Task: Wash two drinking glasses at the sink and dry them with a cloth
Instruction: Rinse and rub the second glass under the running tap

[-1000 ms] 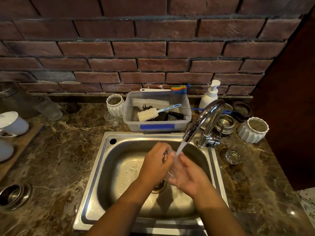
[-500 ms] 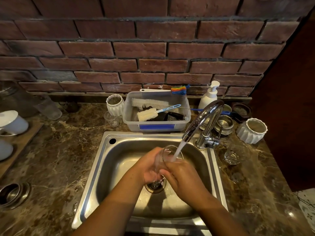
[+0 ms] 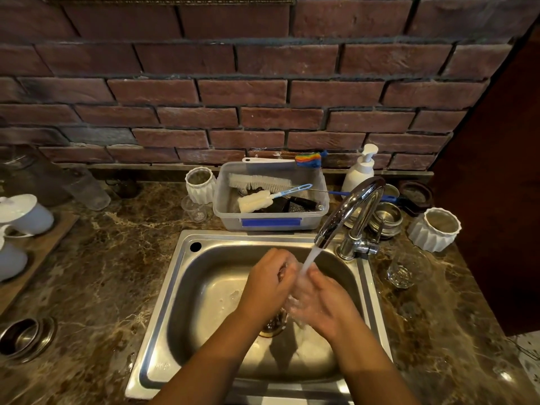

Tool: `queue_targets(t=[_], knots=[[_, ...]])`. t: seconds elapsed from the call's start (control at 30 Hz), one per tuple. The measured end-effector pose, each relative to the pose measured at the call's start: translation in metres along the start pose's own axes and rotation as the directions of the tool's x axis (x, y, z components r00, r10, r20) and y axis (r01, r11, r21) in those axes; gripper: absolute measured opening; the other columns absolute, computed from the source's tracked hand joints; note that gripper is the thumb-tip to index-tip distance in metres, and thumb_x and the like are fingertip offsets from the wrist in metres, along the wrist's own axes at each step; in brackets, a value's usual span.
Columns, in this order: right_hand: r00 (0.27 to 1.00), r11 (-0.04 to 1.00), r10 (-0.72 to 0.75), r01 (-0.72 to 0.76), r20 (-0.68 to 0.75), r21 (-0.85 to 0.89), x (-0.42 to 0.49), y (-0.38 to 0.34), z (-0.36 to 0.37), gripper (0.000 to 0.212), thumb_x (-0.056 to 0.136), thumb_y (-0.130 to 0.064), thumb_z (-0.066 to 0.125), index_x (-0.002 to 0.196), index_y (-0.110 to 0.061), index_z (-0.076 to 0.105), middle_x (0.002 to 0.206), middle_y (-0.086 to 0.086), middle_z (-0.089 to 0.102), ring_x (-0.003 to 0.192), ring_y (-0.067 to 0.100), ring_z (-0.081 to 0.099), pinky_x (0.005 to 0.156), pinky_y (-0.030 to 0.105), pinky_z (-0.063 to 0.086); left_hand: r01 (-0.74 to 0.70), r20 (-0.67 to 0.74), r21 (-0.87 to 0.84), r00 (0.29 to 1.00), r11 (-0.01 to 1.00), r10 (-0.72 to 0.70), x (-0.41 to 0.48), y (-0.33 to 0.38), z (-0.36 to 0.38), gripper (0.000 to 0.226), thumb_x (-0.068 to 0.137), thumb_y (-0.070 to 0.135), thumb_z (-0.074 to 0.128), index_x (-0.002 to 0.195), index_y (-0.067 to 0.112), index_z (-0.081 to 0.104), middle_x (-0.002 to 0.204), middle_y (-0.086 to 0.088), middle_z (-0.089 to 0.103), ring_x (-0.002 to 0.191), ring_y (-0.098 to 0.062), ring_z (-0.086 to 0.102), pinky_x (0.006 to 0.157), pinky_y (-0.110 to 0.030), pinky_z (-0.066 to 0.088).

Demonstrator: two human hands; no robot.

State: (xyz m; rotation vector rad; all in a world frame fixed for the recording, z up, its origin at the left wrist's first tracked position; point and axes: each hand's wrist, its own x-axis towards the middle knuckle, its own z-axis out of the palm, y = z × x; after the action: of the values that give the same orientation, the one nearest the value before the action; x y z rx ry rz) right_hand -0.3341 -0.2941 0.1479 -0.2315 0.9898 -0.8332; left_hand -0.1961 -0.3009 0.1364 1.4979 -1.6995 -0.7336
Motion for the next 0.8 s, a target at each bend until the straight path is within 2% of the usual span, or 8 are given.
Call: queue_targets(t=[0.1, 0.2, 0.3, 0.4, 0.53, 0.63, 0.7, 0.8], knots=[[0.938, 0.787, -0.343, 0.262, -0.044, -0.558, -0.006, 0.0, 0.01, 0.035, 0.104, -0.033, 0.047, 0.1, -0.011, 0.074, 0.092, 0.01, 0.077, 0.092, 0.025, 0.073, 0.089, 0.048, 0.056, 0.376, 0.052, -0.319, 0.924, 0.87, -0.38, 0.005, 0.007, 0.004, 0.019, 0.103, 0.021, 0.049, 0.096, 0.02, 0.066, 0.096, -0.005, 0.067, 0.084, -0.016, 0.065, 0.065, -0.026, 0.053], [0.812, 0.262, -0.511, 0.459, 0.281, -0.849, -0.021, -0.005, 0.019, 0.033, 0.104, -0.026, 0.048, 0.089, -0.015, 0.075, 0.081, 0.001, 0.076, 0.078, 0.01, 0.071, 0.078, 0.035, 0.056, 0.71, 0.363, -0.641, 0.615, 0.291, -0.7, 0.007, 0.014, 0.003, 0.025, 0.098, 0.034, 0.058, 0.106, 0.014, 0.07, 0.101, -0.013, 0.072, 0.094, -0.026, 0.066, 0.074, -0.036, 0.052], [0.702, -0.217, -0.443, 0.52, 0.558, -0.826, -0.036, -0.008, 0.023, 0.023, 0.102, -0.028, 0.053, 0.101, -0.02, 0.075, 0.095, -0.001, 0.076, 0.091, 0.01, 0.066, 0.091, 0.03, 0.049, 0.718, 0.646, -0.691, 0.565, -0.081, -0.513, 0.003, 0.009, -0.011, 0.033, 0.092, 0.032, 0.066, 0.107, 0.004, 0.072, 0.1, -0.015, 0.07, 0.089, -0.026, 0.067, 0.08, -0.037, 0.054], [0.676, -0.437, -0.345, 0.498, 0.651, -0.749, -0.042, -0.011, 0.023, 0.024, 0.1, -0.035, 0.053, 0.107, -0.024, 0.073, 0.106, -0.002, 0.076, 0.108, 0.014, 0.064, 0.113, 0.038, 0.036, 0.743, 0.739, -0.645, 0.547, -0.178, -0.393, 0.003, 0.009, -0.018, 0.03, 0.085, 0.025, 0.071, 0.096, -0.002, 0.072, 0.086, -0.016, 0.069, 0.057, -0.02, 0.064, 0.049, -0.028, 0.054], [0.734, -0.079, -0.467, 0.52, 0.493, -0.85, -0.038, -0.006, 0.014, 0.022, 0.101, -0.028, 0.054, 0.101, -0.019, 0.075, 0.098, 0.001, 0.075, 0.099, 0.015, 0.066, 0.089, 0.042, 0.052, 0.727, 0.59, -0.686, 0.564, 0.008, -0.578, 0.006, 0.007, -0.01, 0.032, 0.085, 0.028, 0.069, 0.106, 0.004, 0.068, 0.098, -0.016, 0.071, 0.078, -0.022, 0.064, 0.069, -0.031, 0.051], [0.782, 0.325, -0.546, 0.527, 0.299, -0.785, -0.029, -0.001, 0.015, 0.028, 0.102, -0.019, 0.052, 0.092, -0.017, 0.078, 0.085, 0.001, 0.077, 0.084, 0.014, 0.071, 0.083, 0.044, 0.057, 0.702, 0.327, -0.618, 0.639, 0.353, -0.696, 0.013, 0.014, -0.003, 0.025, 0.099, 0.031, 0.053, 0.102, 0.011, 0.068, 0.09, -0.012, 0.073, 0.071, -0.018, 0.068, 0.057, -0.03, 0.052], [0.857, 0.586, -0.502, 0.439, 0.121, -0.682, -0.022, -0.001, 0.016, 0.031, 0.104, -0.022, 0.049, 0.094, -0.014, 0.078, 0.09, 0.007, 0.078, 0.091, 0.022, 0.073, 0.092, 0.05, 0.056, 0.598, 0.146, -0.484, 0.775, 0.639, -0.615, 0.015, 0.017, -0.002, 0.023, 0.102, 0.027, 0.049, 0.093, 0.018, 0.068, 0.085, -0.008, 0.07, 0.06, -0.013, 0.067, 0.046, -0.025, 0.05], [0.987, 0.964, -0.149, 0.133, -0.056, -0.229, -0.011, -0.009, 0.009, 0.034, 0.103, -0.031, 0.048, 0.113, -0.007, 0.071, 0.106, 0.019, 0.076, 0.102, 0.034, 0.073, 0.095, 0.055, 0.054, 0.247, -0.062, -0.146, 0.964, 0.958, -0.258, 0.01, 0.014, -0.005, 0.02, 0.097, 0.026, 0.051, 0.088, 0.026, 0.068, 0.085, 0.007, 0.067, 0.074, -0.006, 0.063, 0.057, -0.016, 0.049]])
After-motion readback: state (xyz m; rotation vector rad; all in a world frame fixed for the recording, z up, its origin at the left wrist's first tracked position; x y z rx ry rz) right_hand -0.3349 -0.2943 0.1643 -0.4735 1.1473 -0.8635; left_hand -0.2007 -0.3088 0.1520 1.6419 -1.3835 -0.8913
